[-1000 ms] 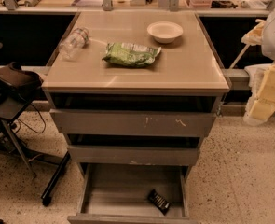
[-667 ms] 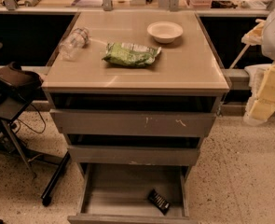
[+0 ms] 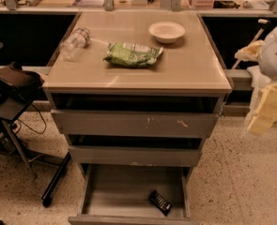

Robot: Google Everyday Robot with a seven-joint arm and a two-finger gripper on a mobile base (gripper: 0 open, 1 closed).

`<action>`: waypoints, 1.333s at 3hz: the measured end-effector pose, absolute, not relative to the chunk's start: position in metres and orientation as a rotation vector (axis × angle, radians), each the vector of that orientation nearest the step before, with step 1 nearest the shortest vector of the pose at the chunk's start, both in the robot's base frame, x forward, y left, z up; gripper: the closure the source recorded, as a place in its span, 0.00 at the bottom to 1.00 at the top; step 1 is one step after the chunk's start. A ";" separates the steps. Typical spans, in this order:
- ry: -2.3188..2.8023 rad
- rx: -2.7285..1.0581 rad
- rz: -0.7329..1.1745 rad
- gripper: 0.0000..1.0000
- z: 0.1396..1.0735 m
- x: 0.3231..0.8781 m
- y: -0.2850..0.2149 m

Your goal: Pick rxbar chocolate from bottom drawer and place on counter

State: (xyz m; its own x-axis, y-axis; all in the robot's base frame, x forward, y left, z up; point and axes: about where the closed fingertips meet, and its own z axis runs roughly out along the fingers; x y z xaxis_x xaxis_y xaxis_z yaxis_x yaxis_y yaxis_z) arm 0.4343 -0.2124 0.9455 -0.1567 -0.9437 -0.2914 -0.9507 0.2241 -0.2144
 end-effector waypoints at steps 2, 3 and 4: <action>1.849 -1.698 0.349 0.00 0.852 0.391 -0.121; 1.816 -1.695 0.521 0.00 0.782 0.376 -0.040; 1.878 -1.794 0.680 0.00 0.679 0.348 0.032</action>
Offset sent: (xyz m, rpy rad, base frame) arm -0.1267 0.2444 -0.4115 0.5806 0.2795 0.1405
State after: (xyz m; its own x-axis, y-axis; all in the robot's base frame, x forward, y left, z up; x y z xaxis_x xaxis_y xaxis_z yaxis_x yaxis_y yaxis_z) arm 0.3475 0.0316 0.6785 -0.0501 -0.7752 -0.6298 -0.9987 0.0308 0.0415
